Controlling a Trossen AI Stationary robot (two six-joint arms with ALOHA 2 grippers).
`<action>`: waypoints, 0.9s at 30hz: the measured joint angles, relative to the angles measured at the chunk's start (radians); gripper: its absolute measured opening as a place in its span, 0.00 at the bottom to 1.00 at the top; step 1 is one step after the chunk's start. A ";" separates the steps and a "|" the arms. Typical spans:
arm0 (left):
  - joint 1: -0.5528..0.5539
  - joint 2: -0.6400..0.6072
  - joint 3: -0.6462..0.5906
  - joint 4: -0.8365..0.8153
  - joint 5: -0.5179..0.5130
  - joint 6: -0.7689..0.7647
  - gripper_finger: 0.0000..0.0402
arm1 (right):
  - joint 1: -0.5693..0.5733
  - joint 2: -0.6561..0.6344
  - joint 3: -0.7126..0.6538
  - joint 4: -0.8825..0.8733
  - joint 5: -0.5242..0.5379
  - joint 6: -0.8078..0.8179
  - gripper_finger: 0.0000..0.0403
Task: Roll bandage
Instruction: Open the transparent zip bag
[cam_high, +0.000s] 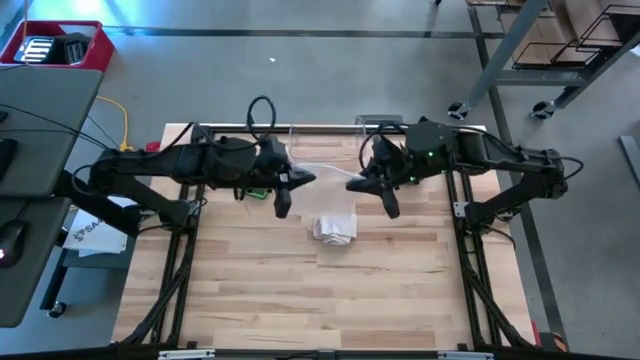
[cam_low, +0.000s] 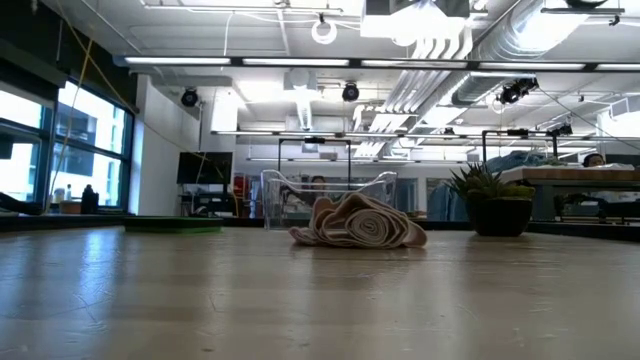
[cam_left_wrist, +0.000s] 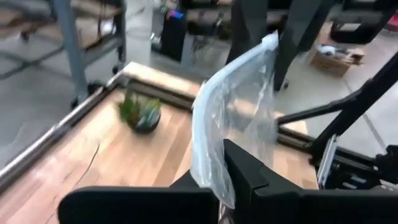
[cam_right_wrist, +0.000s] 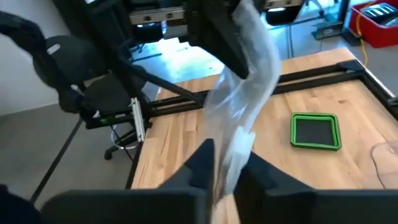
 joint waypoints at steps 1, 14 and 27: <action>0.004 -0.002 0.000 -0.009 0.000 -0.007 0.00 | -0.004 0.000 0.000 -0.001 0.002 0.002 0.12; 0.004 -0.139 0.000 -0.054 -0.003 0.021 0.00 | -0.030 -0.007 0.000 -0.029 0.077 -0.132 0.47; 0.003 -0.174 0.000 -0.099 0.021 -0.052 0.00 | -0.049 -0.005 0.000 0.173 0.079 -0.166 0.32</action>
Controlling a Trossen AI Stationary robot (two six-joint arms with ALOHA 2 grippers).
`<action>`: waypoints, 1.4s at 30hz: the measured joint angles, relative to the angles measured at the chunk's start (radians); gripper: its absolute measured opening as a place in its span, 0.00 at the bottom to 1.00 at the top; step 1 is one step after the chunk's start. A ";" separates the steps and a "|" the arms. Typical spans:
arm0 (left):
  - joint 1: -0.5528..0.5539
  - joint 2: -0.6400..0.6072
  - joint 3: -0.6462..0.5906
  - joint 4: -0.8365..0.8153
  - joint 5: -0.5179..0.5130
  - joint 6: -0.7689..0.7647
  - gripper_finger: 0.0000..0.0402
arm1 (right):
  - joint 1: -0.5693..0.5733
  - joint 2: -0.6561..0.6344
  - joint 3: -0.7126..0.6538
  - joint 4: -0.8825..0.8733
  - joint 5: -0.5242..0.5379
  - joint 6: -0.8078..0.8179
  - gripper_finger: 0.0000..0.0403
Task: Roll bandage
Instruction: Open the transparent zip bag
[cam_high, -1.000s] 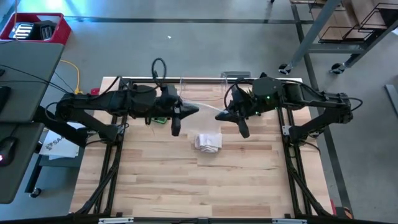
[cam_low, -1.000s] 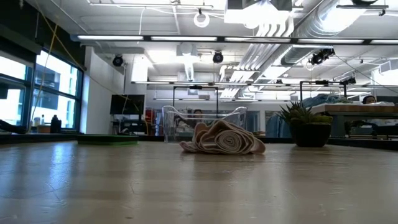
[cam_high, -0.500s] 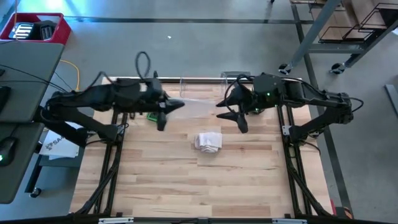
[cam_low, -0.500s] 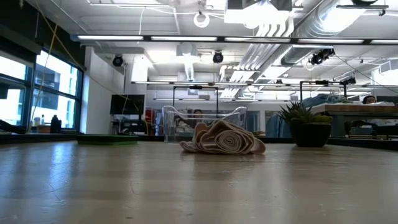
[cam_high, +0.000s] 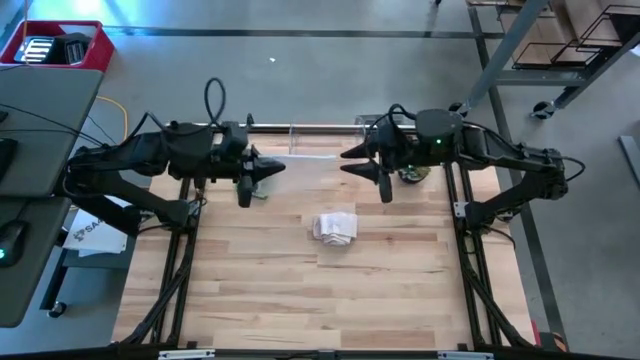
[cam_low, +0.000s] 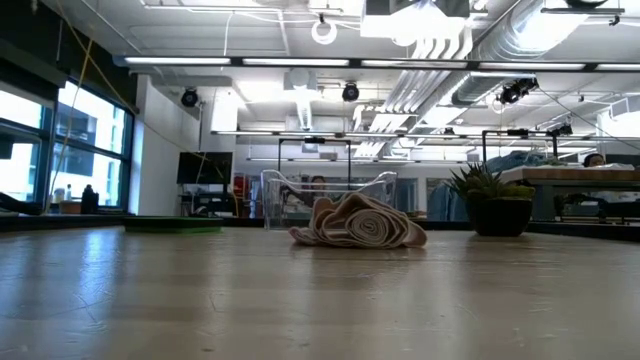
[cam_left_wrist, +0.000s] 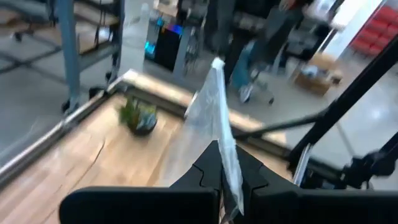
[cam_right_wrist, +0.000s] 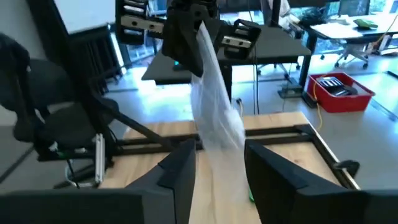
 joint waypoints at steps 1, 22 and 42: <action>0.000 0.000 0.000 0.026 0.000 0.008 0.00 | 0.000 0.000 0.000 0.012 0.009 0.012 0.31; -0.001 -0.059 0.000 0.133 0.048 -0.087 0.00 | -0.048 0.051 0.000 0.327 -0.056 0.047 0.31; -0.001 -0.054 0.000 0.144 0.053 -0.091 0.00 | -0.039 0.049 0.000 0.364 -0.117 0.044 0.28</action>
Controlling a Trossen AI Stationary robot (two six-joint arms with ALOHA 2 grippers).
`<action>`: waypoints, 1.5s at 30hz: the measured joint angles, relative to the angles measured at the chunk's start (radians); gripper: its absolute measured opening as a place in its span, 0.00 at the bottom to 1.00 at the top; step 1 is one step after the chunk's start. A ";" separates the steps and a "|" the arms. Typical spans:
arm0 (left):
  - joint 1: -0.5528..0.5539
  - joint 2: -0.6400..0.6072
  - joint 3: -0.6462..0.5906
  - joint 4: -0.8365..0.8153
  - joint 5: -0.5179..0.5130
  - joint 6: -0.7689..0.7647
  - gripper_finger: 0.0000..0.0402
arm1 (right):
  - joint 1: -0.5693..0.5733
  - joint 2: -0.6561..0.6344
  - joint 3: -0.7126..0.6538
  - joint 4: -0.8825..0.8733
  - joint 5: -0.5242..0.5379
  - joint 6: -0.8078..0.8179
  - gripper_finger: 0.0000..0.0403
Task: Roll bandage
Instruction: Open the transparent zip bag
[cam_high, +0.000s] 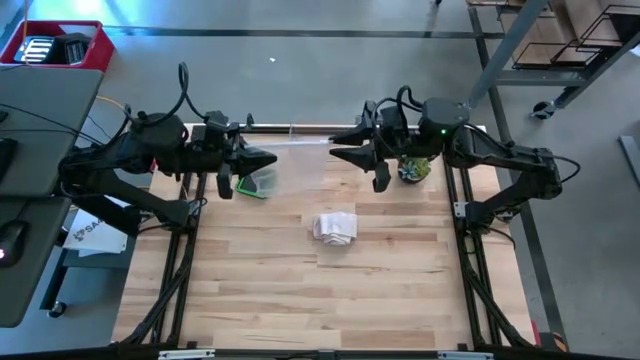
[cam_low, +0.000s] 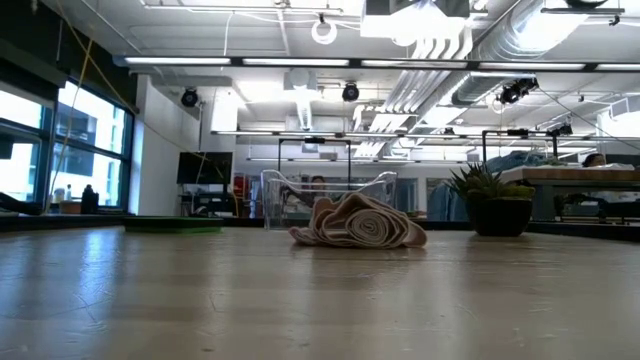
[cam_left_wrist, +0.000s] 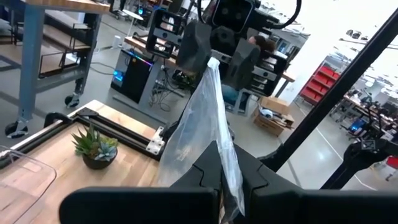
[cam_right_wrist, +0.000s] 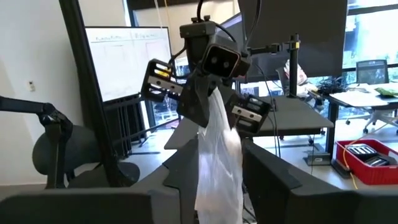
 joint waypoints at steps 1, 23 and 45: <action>0.000 0.003 0.000 0.000 0.000 0.000 0.00 | 0.000 0.000 0.000 0.002 0.000 -0.004 0.26; 0.000 0.008 0.000 -0.009 -0.025 0.001 0.00 | 0.000 0.000 0.000 0.007 -0.007 -0.035 0.18; 0.000 -0.007 0.000 -0.013 -0.068 0.002 0.00 | 0.000 0.000 0.000 0.017 -0.002 -0.044 0.18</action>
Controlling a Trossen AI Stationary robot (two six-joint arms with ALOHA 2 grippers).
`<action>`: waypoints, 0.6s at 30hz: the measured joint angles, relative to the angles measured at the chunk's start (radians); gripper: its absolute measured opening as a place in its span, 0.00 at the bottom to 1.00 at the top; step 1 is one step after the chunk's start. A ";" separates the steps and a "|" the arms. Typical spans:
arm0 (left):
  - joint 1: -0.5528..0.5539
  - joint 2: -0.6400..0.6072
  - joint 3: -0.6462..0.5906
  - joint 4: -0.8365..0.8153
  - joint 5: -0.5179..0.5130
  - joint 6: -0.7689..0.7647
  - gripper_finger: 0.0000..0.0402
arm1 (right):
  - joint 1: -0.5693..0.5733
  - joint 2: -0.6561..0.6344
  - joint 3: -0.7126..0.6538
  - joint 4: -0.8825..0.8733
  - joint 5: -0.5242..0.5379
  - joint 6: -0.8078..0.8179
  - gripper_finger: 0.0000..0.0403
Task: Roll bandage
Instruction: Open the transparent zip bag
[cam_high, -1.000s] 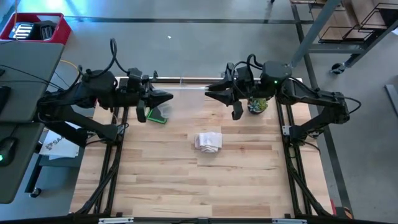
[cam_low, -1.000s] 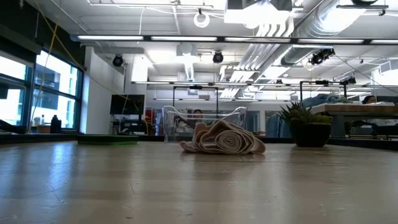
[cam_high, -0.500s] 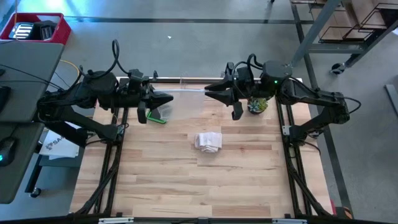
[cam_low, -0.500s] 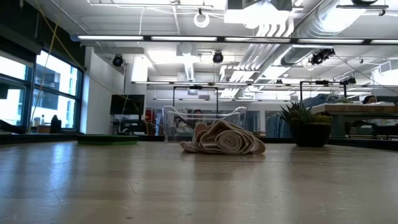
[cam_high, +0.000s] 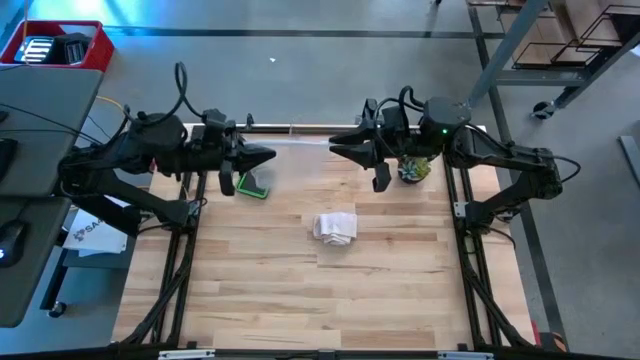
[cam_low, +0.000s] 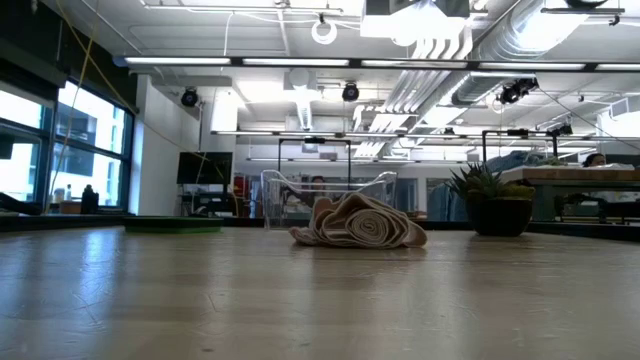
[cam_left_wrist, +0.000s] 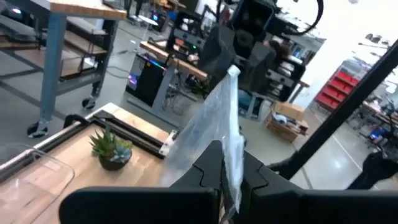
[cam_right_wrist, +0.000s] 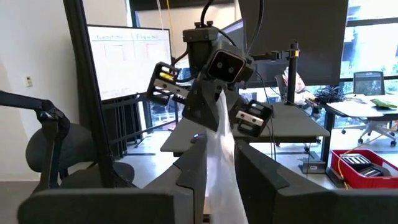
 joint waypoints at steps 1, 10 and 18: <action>0.000 -0.001 0.000 0.006 -0.005 0.000 0.00 | 0.000 0.000 0.000 0.000 -0.001 0.002 0.18; 0.000 -0.005 0.000 0.038 0.025 -0.003 0.00 | 0.000 0.000 0.000 0.000 0.014 -0.017 0.18; 0.000 -0.004 0.000 0.022 0.029 -0.012 0.00 | 0.000 0.000 0.000 0.001 0.015 -0.015 0.18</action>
